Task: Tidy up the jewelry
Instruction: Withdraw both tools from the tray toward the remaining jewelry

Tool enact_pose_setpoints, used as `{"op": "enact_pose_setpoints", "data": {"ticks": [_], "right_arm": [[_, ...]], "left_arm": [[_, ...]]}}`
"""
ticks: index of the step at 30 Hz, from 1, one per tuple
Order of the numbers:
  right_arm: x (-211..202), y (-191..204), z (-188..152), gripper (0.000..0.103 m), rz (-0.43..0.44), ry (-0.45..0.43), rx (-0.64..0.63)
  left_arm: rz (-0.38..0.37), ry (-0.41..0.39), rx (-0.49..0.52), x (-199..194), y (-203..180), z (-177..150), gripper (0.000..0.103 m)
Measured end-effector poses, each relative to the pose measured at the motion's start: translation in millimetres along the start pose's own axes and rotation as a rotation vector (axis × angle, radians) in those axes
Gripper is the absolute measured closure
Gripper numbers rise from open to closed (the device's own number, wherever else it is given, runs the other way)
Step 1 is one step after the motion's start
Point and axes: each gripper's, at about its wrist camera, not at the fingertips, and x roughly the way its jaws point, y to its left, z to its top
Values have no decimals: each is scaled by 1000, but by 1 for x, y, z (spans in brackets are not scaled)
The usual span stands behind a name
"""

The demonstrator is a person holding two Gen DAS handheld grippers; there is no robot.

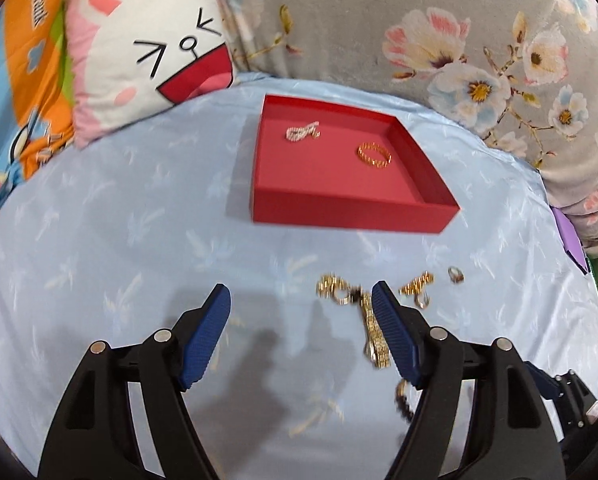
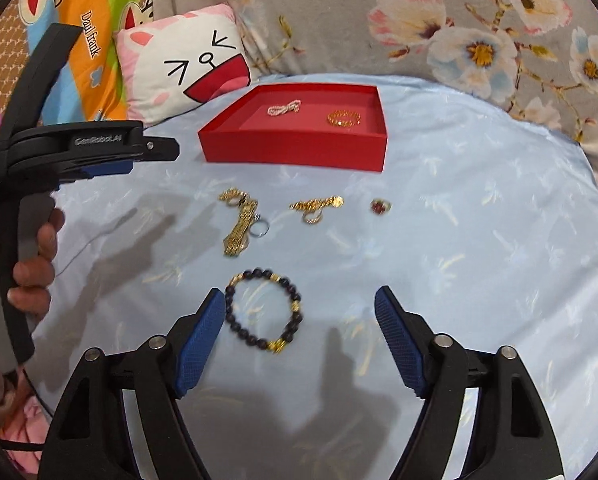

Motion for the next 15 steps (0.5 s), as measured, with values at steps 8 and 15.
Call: {"op": "enact_pose_setpoints", "data": {"ticks": [8, 15], "right_arm": [[23, -2, -4, 49, -10, 57, 76], [45, -3, -7, 63, -15, 110, 84]], "left_arm": [[58, 27, -3, -5, 5, -33, 32], [49, 46, 13, -4, 0, -43, 32]]}}
